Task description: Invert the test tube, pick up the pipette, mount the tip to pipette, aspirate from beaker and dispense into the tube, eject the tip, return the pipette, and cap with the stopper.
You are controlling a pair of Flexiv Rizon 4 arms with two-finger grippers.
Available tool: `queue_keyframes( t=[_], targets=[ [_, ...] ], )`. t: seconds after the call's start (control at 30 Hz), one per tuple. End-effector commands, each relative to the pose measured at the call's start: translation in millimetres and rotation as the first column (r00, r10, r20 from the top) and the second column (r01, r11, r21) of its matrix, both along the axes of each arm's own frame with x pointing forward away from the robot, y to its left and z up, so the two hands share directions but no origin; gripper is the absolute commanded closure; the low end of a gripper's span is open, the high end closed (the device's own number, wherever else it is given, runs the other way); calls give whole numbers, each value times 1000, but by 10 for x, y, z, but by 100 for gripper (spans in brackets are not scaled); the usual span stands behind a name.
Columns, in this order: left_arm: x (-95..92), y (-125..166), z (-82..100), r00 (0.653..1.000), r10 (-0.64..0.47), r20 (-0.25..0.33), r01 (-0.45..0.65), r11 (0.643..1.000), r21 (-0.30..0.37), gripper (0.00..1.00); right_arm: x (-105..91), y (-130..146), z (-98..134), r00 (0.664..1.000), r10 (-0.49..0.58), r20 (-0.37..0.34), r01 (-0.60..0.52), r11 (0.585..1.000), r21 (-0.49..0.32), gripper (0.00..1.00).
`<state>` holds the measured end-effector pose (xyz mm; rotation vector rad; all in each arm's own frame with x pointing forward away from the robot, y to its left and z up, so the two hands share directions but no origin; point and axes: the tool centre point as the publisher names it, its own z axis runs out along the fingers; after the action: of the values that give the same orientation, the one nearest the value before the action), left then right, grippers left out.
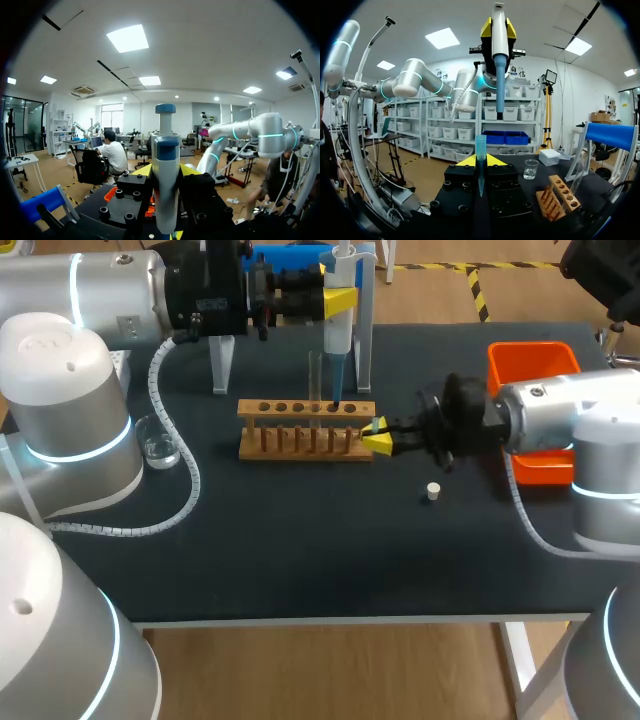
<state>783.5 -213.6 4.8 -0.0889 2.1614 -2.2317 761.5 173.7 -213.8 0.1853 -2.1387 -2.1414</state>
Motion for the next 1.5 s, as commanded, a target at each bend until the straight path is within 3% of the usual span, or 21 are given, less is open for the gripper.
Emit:
queue_keyframes(
  t=[0.03, 1.5],
  targets=[
    [0, 6, 2, 1000, -1, 0, 1, 1000, -1, 100, 32, 70, -36, 1000, 4, -8, -4, 1000, -1, 100],
    [0, 6, 2, 1000, -1, 0, 1, 1000, -1, 100, 106, 423, -29, 999, -10, -52, 9, 1000, -19, 100]
  ],
)
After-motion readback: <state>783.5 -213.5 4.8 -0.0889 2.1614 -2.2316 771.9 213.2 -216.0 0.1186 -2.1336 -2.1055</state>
